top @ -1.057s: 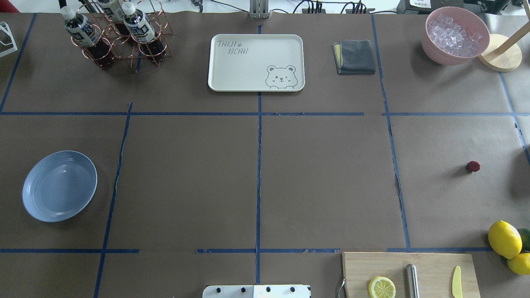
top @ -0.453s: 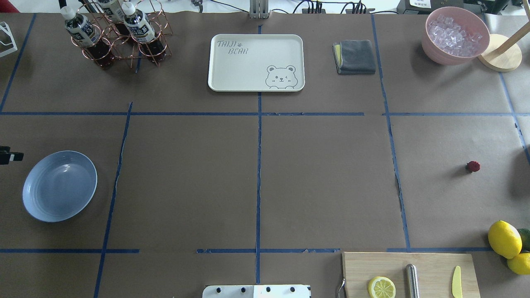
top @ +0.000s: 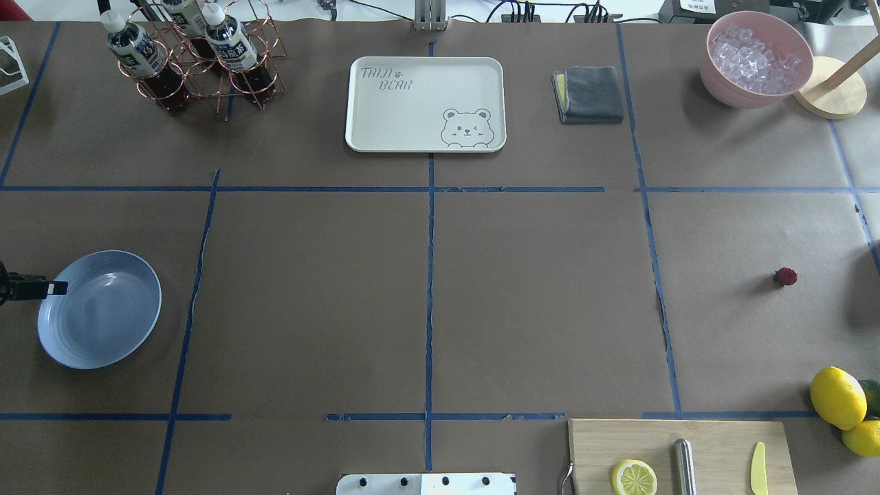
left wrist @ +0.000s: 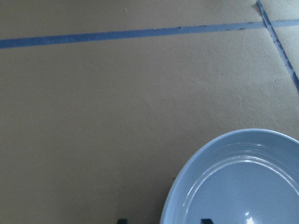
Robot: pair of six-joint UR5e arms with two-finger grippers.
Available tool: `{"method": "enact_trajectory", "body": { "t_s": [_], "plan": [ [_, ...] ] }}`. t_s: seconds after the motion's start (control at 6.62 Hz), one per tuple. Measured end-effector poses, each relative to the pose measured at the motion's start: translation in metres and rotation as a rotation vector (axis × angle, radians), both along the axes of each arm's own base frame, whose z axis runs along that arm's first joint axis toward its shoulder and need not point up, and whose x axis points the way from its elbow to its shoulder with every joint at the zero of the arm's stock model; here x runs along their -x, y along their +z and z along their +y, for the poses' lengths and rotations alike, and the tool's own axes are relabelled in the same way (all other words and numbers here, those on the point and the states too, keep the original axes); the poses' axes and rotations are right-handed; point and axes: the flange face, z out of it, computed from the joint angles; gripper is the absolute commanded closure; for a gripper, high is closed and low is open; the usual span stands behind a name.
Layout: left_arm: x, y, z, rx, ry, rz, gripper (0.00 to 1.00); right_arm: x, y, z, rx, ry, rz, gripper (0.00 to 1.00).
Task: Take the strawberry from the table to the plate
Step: 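Reach the left gripper to the light blue plate's rim and grip it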
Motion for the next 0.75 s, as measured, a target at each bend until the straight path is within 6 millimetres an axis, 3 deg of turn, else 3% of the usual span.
{"method": "enact_trajectory", "body": {
  "t_s": [0.15,0.6,0.75],
  "plan": [
    [-0.005,0.003,0.004,0.004,0.005,0.000,1.00,0.000,0.000,0.000,0.000,0.000,0.000,0.00],
    [-0.008,-0.009,0.005,-0.017,0.010,0.034,1.00,0.000,-0.001,0.001,0.000,0.001,0.000,0.00],
    [-0.013,-0.033,0.001,-0.014,0.010,0.067,1.00,0.000,-0.001,0.001,-0.001,0.001,0.000,0.00]
  ]
}}
